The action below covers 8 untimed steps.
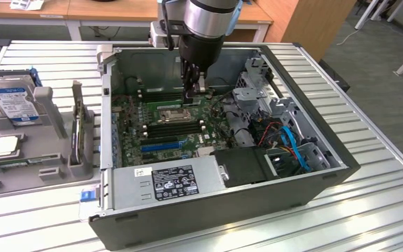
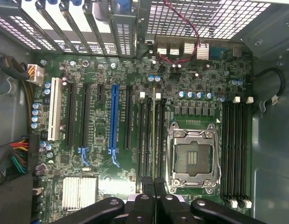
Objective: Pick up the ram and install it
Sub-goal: 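Insert the ram into the slot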
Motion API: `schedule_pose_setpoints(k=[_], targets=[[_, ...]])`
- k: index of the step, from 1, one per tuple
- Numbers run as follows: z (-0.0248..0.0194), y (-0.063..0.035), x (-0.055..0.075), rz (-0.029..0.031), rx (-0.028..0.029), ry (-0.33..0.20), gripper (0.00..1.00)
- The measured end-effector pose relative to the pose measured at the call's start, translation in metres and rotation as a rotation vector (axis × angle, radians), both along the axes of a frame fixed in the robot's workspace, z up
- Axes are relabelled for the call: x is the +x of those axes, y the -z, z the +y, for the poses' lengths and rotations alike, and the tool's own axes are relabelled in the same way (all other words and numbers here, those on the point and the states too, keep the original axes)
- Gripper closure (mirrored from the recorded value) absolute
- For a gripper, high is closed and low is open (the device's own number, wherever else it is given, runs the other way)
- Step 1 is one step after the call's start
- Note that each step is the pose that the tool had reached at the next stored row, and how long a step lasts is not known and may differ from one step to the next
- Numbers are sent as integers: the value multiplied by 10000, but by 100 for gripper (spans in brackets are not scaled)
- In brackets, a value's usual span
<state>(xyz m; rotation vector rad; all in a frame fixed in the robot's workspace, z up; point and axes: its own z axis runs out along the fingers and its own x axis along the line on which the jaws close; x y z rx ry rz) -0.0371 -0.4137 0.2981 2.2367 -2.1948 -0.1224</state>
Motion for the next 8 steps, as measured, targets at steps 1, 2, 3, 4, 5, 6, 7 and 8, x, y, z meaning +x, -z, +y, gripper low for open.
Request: schedule_pose_setpoints(k=[1,2,3,4,5,6,7,8], targets=[[-1,-1,0,1,-1,-2,89],[-1,-1,0,1,-2,-2,89],[-1,-1,1,1,-1,-2,89],[-1,-1,0,1,-1,-1,89],[-2,0,0,0,-1,-2,89],[-7,-1,1,1,-1,-3,89],[-14,-1,1,0,-2,-4,89],[-21,-1,1,0,-2,-3,89]])
